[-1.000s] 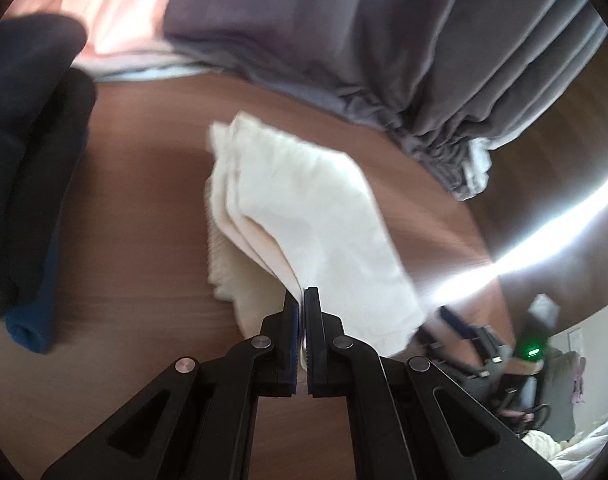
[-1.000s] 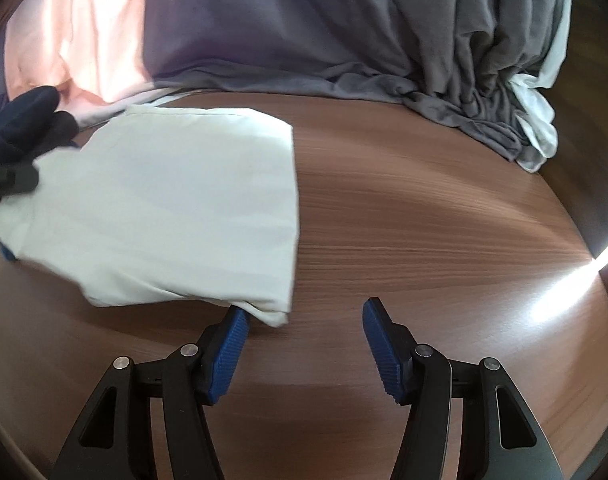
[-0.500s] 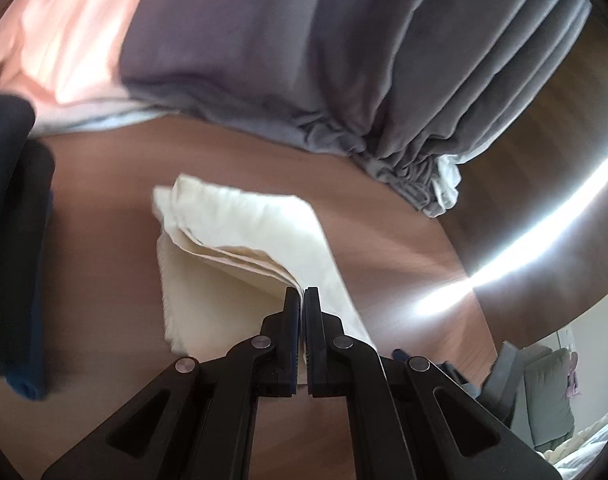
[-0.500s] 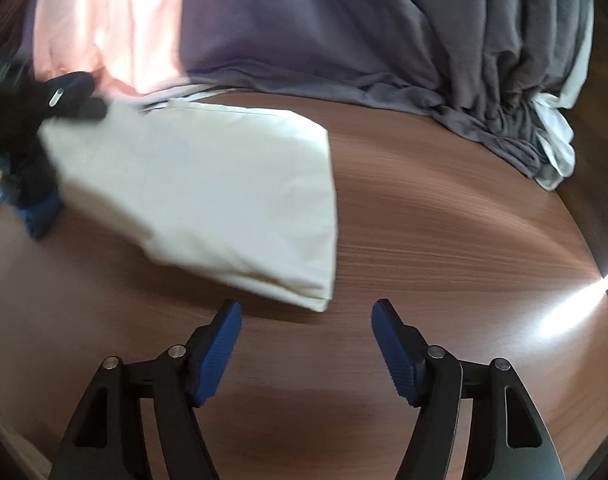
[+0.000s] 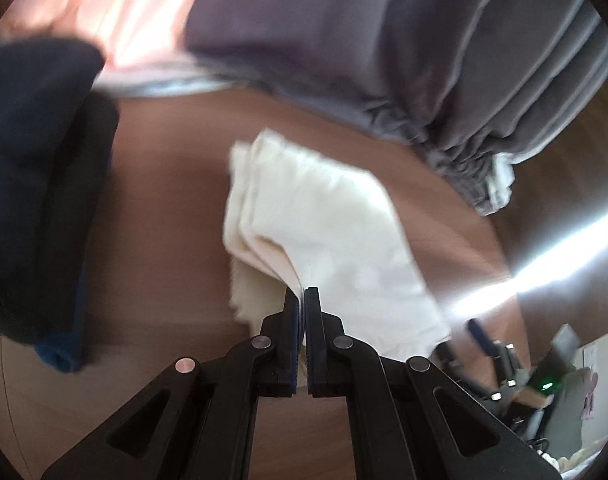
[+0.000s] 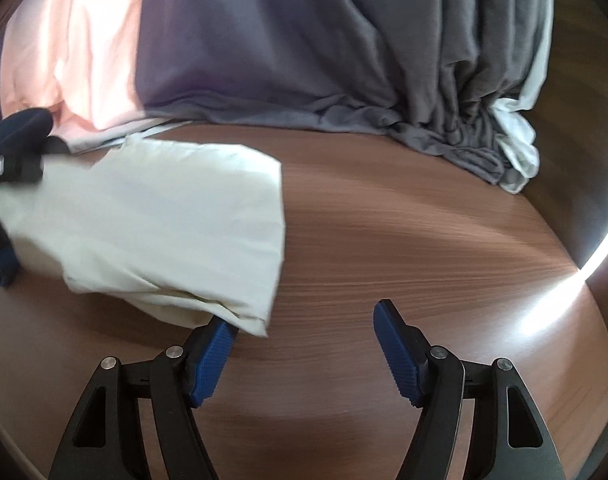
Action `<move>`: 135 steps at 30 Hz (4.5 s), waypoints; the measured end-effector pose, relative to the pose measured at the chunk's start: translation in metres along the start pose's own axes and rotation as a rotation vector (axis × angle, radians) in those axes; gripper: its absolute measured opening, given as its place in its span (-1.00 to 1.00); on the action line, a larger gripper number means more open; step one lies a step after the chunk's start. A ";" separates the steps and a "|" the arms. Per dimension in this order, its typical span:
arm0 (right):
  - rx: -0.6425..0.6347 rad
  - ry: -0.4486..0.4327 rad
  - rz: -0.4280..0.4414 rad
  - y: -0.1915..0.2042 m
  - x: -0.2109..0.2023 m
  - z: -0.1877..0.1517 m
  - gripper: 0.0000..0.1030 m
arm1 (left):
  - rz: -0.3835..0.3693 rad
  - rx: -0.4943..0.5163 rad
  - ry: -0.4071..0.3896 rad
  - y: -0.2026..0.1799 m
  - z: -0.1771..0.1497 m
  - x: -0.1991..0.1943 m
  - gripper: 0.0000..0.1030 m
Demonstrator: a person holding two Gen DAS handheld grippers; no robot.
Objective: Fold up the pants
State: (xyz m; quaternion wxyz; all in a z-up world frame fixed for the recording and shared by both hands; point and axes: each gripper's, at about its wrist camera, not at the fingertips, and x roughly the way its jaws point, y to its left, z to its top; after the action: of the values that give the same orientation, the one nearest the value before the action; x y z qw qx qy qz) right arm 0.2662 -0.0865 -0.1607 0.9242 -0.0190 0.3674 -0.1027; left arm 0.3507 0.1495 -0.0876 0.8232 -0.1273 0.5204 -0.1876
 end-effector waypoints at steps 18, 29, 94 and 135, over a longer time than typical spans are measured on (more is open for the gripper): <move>-0.041 0.145 -0.060 -0.008 -0.002 -0.009 0.35 | 0.141 0.081 0.063 0.017 -0.021 0.016 -0.16; 0.013 0.042 0.104 -0.018 -0.033 0.027 0.39 | 0.161 0.191 -0.093 0.003 0.005 0.008 0.13; 0.117 0.130 0.262 -0.005 0.074 0.050 -0.70 | -0.090 -0.017 -0.057 0.040 0.022 0.080 -0.53; 0.131 -0.040 0.212 -0.018 0.002 0.065 -0.86 | -0.208 0.106 -0.188 -0.002 0.012 0.018 -0.73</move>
State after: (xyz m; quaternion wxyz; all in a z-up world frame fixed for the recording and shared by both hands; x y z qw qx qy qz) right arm 0.3087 -0.1073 -0.1131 0.9363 0.0782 0.3414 -0.0278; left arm 0.3678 0.1403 -0.0960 0.8500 -0.1540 0.4144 -0.2865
